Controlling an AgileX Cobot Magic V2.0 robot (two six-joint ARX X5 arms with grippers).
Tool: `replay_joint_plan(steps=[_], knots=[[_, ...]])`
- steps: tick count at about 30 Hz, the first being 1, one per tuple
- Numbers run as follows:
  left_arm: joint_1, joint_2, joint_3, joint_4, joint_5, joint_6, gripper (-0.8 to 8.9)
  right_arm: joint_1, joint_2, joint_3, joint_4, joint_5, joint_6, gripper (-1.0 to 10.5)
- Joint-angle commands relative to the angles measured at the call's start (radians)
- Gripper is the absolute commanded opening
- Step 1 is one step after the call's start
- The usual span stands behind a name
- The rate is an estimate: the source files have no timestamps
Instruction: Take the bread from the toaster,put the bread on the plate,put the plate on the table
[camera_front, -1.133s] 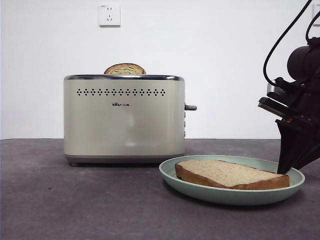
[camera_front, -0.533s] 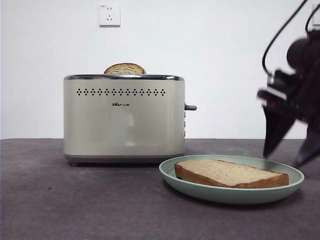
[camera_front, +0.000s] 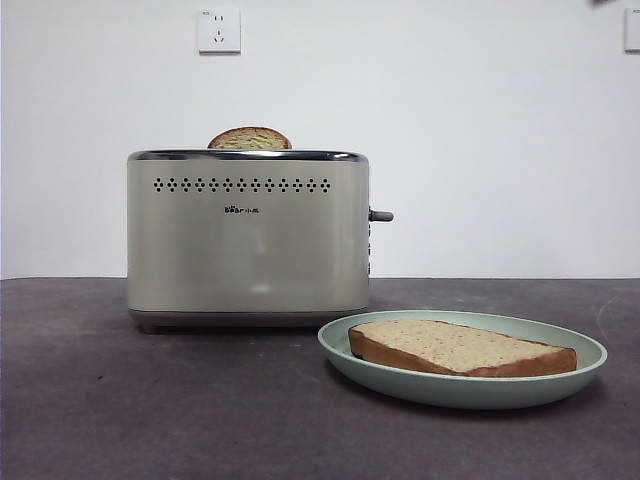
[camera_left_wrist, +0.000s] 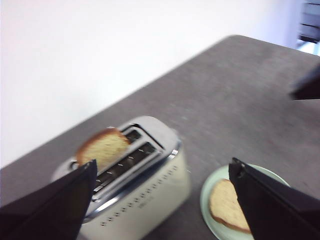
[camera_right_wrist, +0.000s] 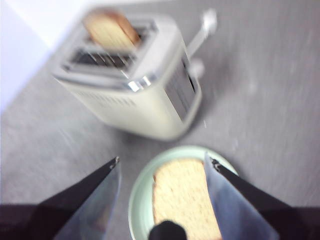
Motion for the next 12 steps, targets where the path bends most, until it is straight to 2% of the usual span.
replay_joint_plan(steps=[1,6,8,10,12], knots=[[-0.001,-0.042,-0.072,0.055,-0.049,0.011,4.37,0.002,-0.064,-0.003,-0.003,-0.001,0.011,2.8],[-0.001,-0.159,-0.290,0.193,-0.157,-0.011,4.16,0.002,-0.146,-0.003,-0.021,0.000,0.010,2.8],[-0.001,-0.215,-0.375,0.236,-0.193,-0.032,2.88,0.002,-0.161,-0.003,-0.035,0.000,0.009,2.3],[-0.001,-0.274,-0.450,0.275,-0.198,-0.043,0.19,0.002,-0.167,-0.003,-0.060,-0.001,-0.024,0.3],[-0.001,-0.315,-0.493,0.291,-0.195,-0.054,-0.11,0.002,-0.168,-0.003,-0.090,-0.001,-0.063,-0.1]])
